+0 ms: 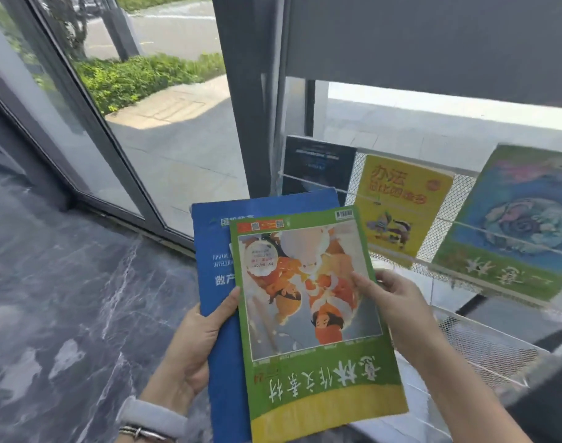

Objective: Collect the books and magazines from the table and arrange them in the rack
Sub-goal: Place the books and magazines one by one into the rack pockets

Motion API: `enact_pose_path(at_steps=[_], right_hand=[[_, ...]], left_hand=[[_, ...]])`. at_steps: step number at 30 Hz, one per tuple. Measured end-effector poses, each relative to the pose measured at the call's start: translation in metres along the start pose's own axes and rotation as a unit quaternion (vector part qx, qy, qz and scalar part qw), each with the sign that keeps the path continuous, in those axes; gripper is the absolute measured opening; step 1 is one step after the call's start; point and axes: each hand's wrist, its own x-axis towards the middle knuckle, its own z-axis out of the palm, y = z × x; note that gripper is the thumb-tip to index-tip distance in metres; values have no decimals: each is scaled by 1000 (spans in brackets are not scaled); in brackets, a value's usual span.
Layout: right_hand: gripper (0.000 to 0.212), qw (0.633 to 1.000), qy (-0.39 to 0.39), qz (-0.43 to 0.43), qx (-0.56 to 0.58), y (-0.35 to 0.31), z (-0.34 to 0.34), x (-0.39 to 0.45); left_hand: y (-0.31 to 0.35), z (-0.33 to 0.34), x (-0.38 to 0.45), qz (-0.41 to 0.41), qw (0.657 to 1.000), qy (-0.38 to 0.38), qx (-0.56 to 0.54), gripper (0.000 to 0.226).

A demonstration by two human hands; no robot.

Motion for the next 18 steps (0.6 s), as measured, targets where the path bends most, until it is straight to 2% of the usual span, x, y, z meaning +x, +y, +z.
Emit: enact_pose_path(at_steps=[5,8,12,18], right_hand=[[12,998,39,42,-8,36,23,11],[8,997,52,36,-42,70,34,30],[14,996,39,40,-70,110,44,55],[18,988,58,-64,-126,145,37,84]], left_hand=[[-18,-30,31,-27,1000,2,5,49],[-41,-43,57,-28,999,15,16,42],[-73,-63,91,-20,999,26,36,36],[-100,-75,140,38,999,31,13,28]])
